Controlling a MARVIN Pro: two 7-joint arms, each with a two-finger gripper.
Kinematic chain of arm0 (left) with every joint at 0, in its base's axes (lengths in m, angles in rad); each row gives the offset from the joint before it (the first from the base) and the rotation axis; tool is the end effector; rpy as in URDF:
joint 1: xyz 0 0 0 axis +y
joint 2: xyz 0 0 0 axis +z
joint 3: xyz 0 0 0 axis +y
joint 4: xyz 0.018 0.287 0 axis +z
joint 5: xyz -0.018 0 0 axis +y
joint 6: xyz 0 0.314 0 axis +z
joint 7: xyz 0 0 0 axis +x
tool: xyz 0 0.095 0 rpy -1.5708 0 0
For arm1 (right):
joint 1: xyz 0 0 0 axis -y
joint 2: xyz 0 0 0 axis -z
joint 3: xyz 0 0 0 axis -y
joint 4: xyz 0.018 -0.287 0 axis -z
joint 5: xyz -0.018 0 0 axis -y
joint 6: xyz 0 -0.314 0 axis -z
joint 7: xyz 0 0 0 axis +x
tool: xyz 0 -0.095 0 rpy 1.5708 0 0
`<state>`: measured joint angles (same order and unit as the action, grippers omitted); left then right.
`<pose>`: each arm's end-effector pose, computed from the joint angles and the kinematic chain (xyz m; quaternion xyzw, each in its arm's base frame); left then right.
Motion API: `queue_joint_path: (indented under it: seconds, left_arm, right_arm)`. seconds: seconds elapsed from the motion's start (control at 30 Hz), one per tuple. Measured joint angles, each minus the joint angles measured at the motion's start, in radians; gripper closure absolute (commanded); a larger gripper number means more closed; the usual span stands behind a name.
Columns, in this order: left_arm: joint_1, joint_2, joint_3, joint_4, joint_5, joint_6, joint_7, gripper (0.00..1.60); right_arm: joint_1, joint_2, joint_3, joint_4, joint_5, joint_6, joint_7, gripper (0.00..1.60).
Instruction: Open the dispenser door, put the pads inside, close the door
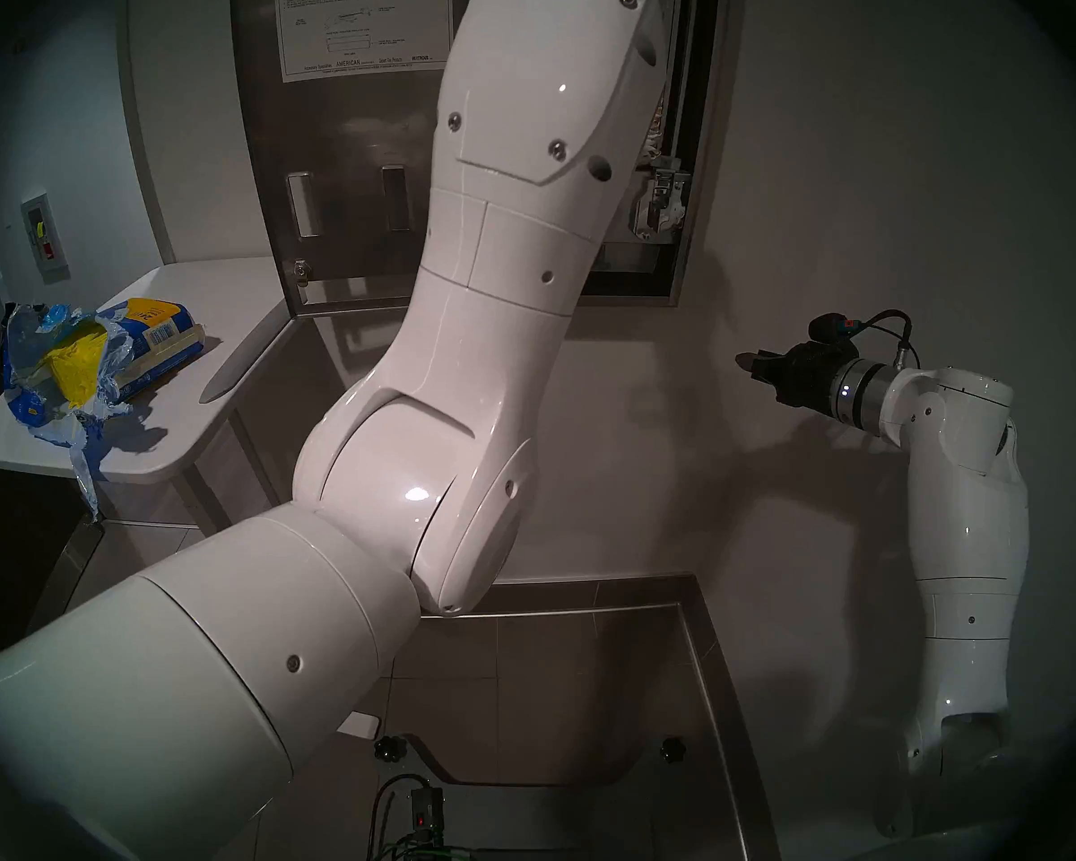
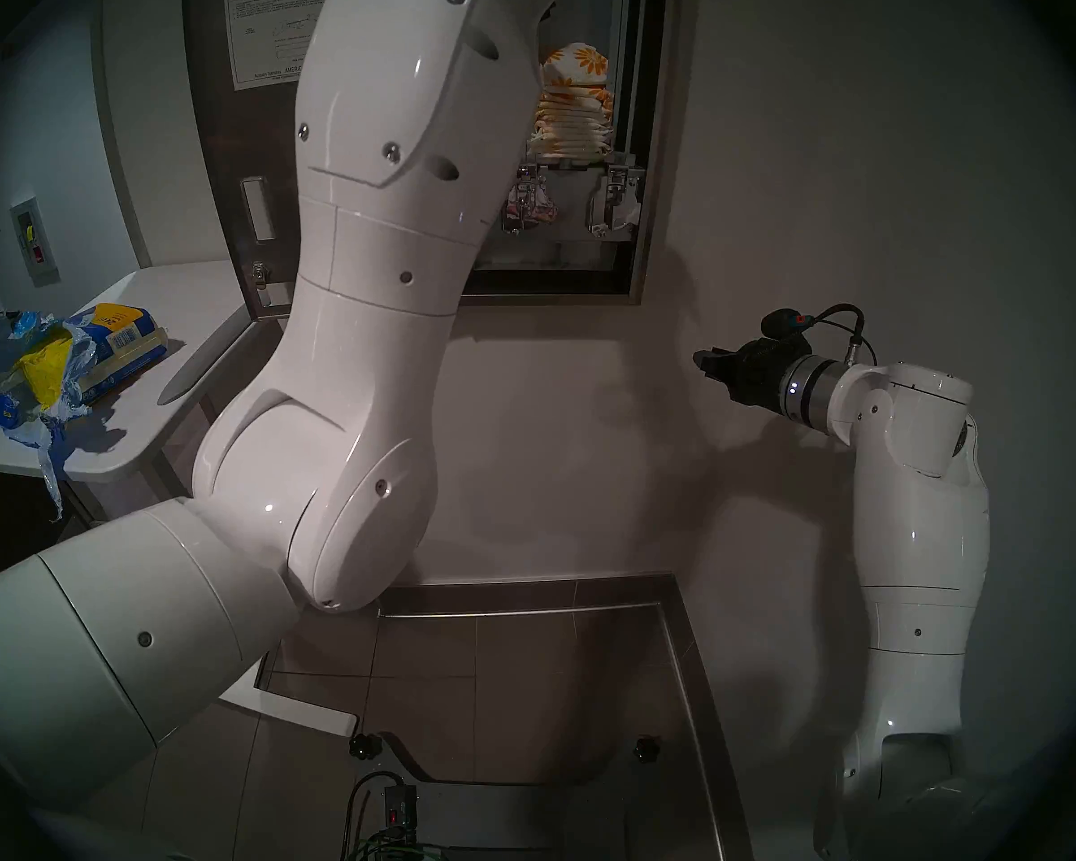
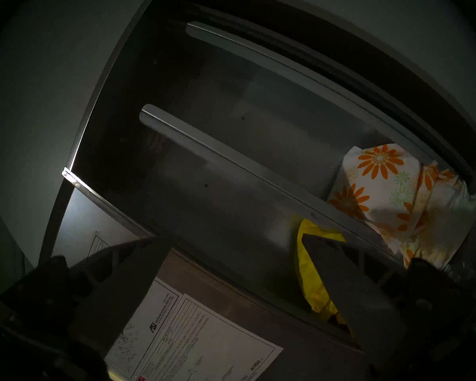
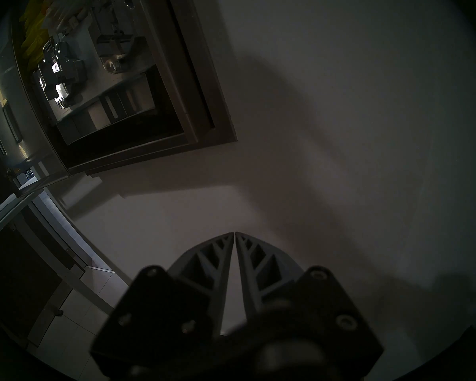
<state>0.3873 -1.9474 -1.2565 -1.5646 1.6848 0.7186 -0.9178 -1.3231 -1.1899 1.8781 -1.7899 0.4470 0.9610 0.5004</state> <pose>0.4410 -0.2058 0.2206 -0.5365 0.3108 -0.6679 0.4117 0.4319 -0.1446 -0.1276 -0.8015 -0.0431 -0.5608 0.2030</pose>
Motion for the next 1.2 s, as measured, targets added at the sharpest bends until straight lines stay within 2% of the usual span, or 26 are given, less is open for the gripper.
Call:
queue_joint_path:
  seconds: [0.6, 0.77, 1.2]
  left_arm:
    - [0.198, 0.062, 0.031, -0.236, -0.072, -0.043, 0.041, 0.00]
    - [0.277, 0.101, 0.049, -0.301, -0.087, -0.045, 0.047, 0.00]
    - [0.499, 0.254, 0.076, -0.465, -0.142, -0.045, 0.080, 0.00]
  right_arm:
    - [0.000, 0.000, 0.000, 0.000, 0.001, 0.000, 0.000, 1.08]
    - [0.000, 0.000, 0.000, 0.001, 0.001, 0.000, 0.000, 1.08]
    - [0.000, 0.000, 0.000, 0.001, 0.001, 0.000, 0.000, 1.08]
